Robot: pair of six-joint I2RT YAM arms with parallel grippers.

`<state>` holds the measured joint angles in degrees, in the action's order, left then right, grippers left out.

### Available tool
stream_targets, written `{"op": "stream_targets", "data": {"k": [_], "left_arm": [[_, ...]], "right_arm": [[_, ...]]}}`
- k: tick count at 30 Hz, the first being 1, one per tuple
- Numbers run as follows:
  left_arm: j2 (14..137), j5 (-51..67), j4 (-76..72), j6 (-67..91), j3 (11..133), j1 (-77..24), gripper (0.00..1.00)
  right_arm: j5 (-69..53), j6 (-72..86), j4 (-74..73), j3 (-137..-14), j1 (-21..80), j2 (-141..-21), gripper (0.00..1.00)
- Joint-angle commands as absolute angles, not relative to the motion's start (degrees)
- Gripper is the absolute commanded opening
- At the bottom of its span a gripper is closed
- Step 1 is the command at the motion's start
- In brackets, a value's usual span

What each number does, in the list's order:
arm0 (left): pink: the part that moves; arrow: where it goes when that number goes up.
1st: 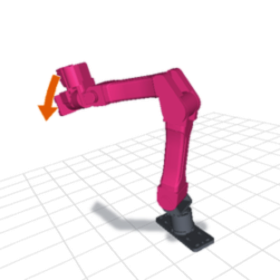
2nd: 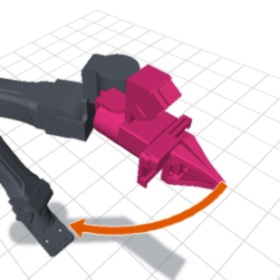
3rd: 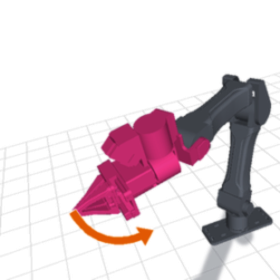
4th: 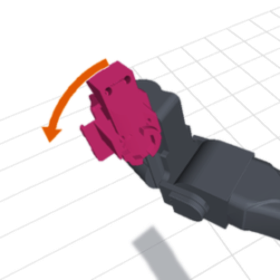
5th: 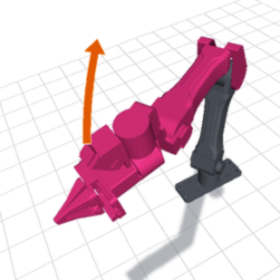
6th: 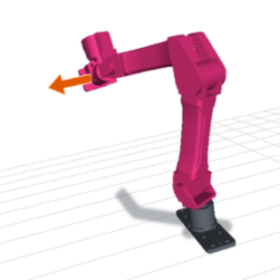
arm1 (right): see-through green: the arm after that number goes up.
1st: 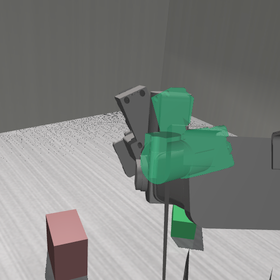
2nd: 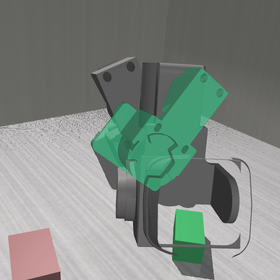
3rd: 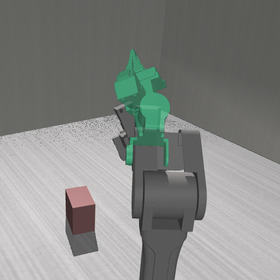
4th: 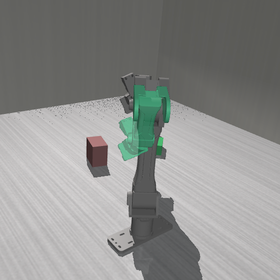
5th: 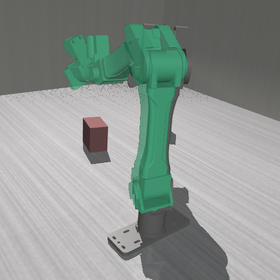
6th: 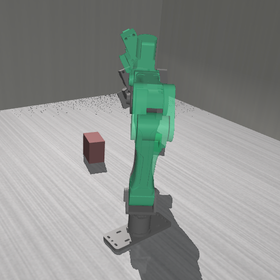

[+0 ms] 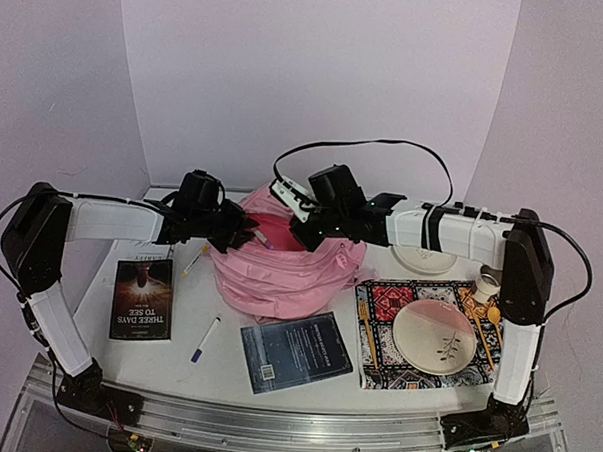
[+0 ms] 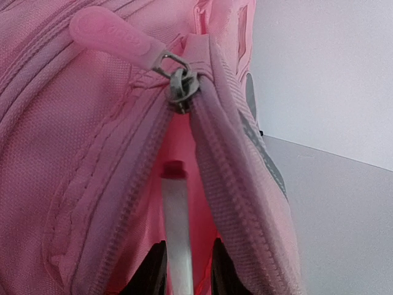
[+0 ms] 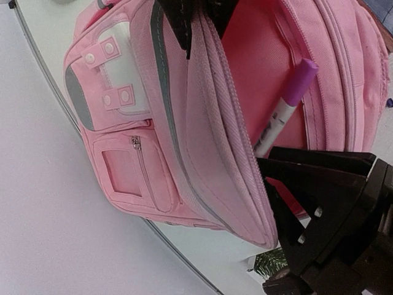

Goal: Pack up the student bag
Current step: Place the pen in the upper front pocket of the bag, then grab the pen at the center of the board.

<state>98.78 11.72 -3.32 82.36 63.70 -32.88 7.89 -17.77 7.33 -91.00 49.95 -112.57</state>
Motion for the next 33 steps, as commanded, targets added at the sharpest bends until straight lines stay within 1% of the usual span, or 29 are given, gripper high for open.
{"op": "stream_targets", "data": {"k": [1, 5, 10, 14, 15, 21, 25, 28, 33], "left_arm": [[99.35, 8.67, -8.09, 84.24, 65.04, -32.34, 0.40], [98.03, 8.65, -8.01, 82.30, 64.38, -32.34, 0.53], [95.45, 8.72, -6.09, 76.91, 63.37, -32.38, 0.63], [93.28, 7.32, 0.37, 68.02, 64.75, -32.26, 0.69], [92.60, 6.59, 2.46, 64.65, 65.25, -32.26, 0.72], [88.23, 4.34, 10.44, 49.14, 66.35, -31.62, 0.99], [85.79, 1.07, 16.07, 38.86, 67.47, -30.74, 0.99], [84.73, -3.94, 20.20, 32.33, 68.67, -29.77, 0.99], [86.61, -8.80, 27.65, 23.90, 72.05, -26.95, 0.97]], "right_arm": [[7.26, -16.72, 11.69, -94.28, 51.30, -110.78, 0.00], [7.48, -16.53, 11.69, -94.20, 51.33, -110.94, 0.00], [8.27, -16.81, 11.69, -94.02, 51.32, -111.01, 0.00], [9.21, -17.22, 11.69, -93.70, 51.32, -110.92, 0.00], [9.37, -17.23, 11.69, -93.66, 51.30, -110.92, 0.00], [10.04, -17.23, 11.60, -93.19, 51.33, -110.83, 0.00], [11.11, -17.51, 11.58, -92.79, 51.33, -110.66, 0.00], [11.64, -17.68, 11.51, -92.56, 51.30, -110.65, 0.00], [12.51, -17.89, 11.25, -92.70, 51.33, -110.65, 0.00]]}}
